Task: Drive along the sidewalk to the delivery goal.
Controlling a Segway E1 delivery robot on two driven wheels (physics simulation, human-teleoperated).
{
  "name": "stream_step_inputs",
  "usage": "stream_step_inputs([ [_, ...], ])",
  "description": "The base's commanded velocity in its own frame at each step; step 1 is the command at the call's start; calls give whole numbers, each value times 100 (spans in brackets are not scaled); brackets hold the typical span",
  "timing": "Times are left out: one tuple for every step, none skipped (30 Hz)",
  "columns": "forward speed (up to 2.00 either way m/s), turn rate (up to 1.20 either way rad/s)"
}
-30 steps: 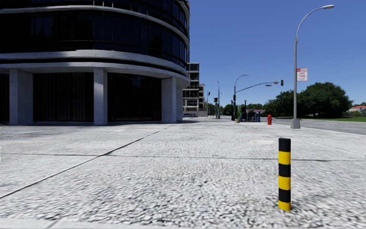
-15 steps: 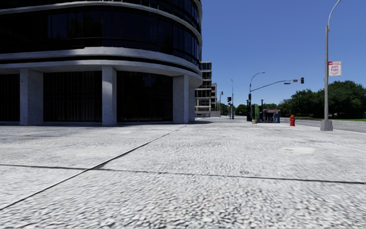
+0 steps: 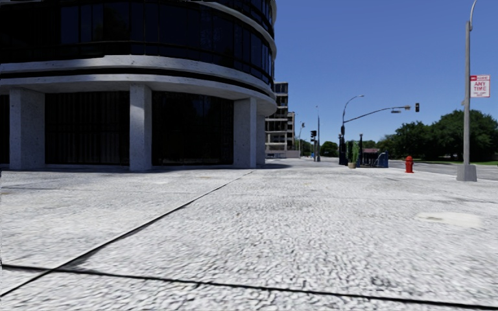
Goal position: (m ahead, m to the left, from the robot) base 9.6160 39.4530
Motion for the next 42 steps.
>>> stream_step_inputs([
  [190, 0],
  [190, 0],
  [190, 0],
  [190, 0],
  [190, 0],
  [190, 0],
  [190, 0],
  [190, 0],
  [190, 0],
  [190, 0],
  [190, 0],
  [190, 0],
  [190, 0],
  [190, 0],
  [190, 0],
  [190, 0],
  [190, 0],
  [190, 0],
  [190, 0],
  [190, 0],
  [190, 0],
  [190, 0],
  [190, 0],
  [190, 0],
  [190, 0],
  [190, 0],
  [190, 0],
  [190, 0],
  [190, 0],
  [190, 0],
  [190, 0],
  [190, 0],
  [190, 0],
  [190, 0],
  [190, 0],
  [190, 0],
  [190, 0],
  [190, 0],
  [190, 0],
  [190, 0],
  [190, 0],
  [190, 0],
])
